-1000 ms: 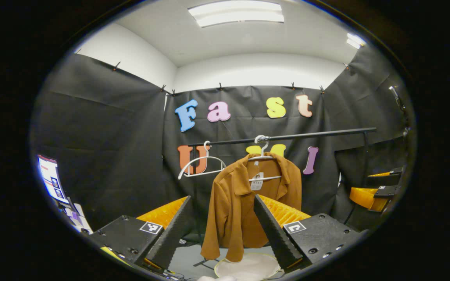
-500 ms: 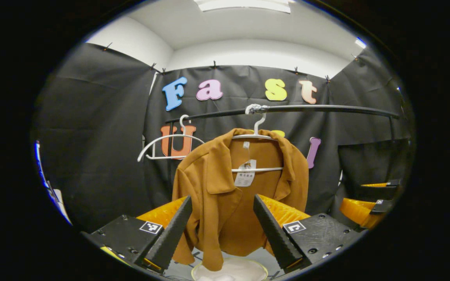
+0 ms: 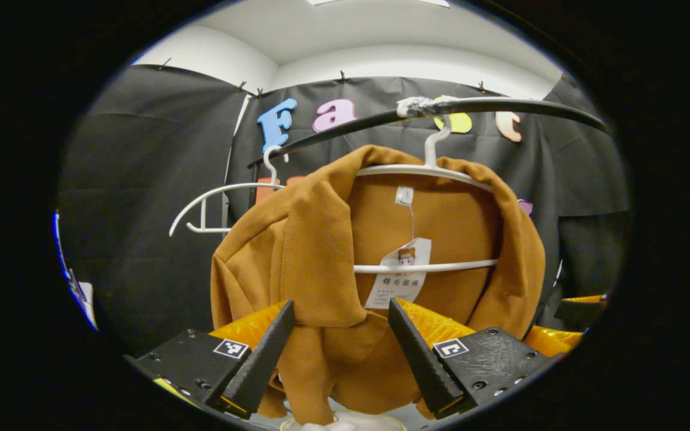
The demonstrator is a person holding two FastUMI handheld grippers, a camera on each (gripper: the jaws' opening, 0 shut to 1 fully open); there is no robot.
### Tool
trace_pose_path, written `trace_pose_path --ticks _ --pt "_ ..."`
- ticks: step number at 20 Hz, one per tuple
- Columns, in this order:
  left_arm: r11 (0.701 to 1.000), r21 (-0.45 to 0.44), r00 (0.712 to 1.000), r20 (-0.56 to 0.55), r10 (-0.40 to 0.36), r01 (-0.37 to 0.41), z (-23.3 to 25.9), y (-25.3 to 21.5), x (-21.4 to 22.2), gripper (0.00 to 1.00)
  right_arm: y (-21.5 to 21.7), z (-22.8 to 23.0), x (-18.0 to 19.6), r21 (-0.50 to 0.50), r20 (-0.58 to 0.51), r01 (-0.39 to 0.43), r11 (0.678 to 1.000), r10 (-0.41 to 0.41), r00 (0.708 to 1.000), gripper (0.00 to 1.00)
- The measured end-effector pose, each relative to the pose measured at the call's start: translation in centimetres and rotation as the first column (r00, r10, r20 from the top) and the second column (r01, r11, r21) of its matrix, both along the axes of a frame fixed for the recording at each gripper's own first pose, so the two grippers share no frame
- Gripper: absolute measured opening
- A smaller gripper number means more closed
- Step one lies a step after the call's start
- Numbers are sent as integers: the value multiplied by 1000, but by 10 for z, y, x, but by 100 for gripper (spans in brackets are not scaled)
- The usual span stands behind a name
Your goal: Grasp the clothes on the hanger with both hands and then place them into the laundry hamper below.
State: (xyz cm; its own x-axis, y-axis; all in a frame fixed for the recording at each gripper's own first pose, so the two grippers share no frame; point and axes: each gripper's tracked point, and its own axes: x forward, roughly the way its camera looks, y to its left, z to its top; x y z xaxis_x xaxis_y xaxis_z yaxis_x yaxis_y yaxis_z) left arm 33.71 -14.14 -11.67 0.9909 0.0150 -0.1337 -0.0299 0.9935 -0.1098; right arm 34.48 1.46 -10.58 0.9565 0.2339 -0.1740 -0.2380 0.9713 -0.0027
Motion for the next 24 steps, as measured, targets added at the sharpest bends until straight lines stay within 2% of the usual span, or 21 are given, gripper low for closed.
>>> trace_pose_path --ticks 2,3,4,5,6,8,12,15,16,18,20,21,23,24 --pt "999 20 1000 0 30 -30 -4 7 9 96 7 -1 12 13 -9 -14 1000 14 1000 100" --pt "998 33 999 1 46 -46 -5 11 11 99 12 0 17 26 -10 -20 999 20 1000 100" --pt "997 45 998 7 63 -63 -7 15 14 95 17 2 21 35 -10 -27 999 27 1000 100" --pt "996 56 997 7 73 -74 -8 16 14 95 20 3 25 38 -12 -27 999 28 1000 100" --pt "994 68 997 10 79 -80 -9 18 16 99 22 5 30 42 -11 -21 999 22 1000 100" --pt "991 98 995 11 94 -95 -10 24 17 99 30 9 42 47 -1 -7 999 7 1000 100" --pt "989 90 993 -2 116 -115 -13 36 20 98 43 14 61 73 13 -6 997 5 1000 100" --pt "990 68 992 -16 123 -122 -17 40 25 92 37 15 74 73 26 4 997 -6 1000 76" --pt "991 66 993 -14 117 -116 -16 39 25 85 37 14 76 69 26 -4 998 2 1000 70" --pt "991 70 993 -14 114 -113 -17 45 25 79 34 14 77 70 25 -16 997 15 1000 67" --pt "993 64 995 -22 98 -96 -17 45 24 77 25 14 79 78 30 -8 997 5 1000 55" --pt "992 65 994 -26 110 -108 -17 49 23 76 21 14 82 82 31 -8 997 6 1000 46" --pt "995 38 995 -40 90 -88 -19 52 24 60 14 12 85 83 27 -6 997 4 1000 32" --pt "997 36 996 -46 75 -73 -19 51 24 60 10 12 86 83 26 -4 997 1 1000 29"
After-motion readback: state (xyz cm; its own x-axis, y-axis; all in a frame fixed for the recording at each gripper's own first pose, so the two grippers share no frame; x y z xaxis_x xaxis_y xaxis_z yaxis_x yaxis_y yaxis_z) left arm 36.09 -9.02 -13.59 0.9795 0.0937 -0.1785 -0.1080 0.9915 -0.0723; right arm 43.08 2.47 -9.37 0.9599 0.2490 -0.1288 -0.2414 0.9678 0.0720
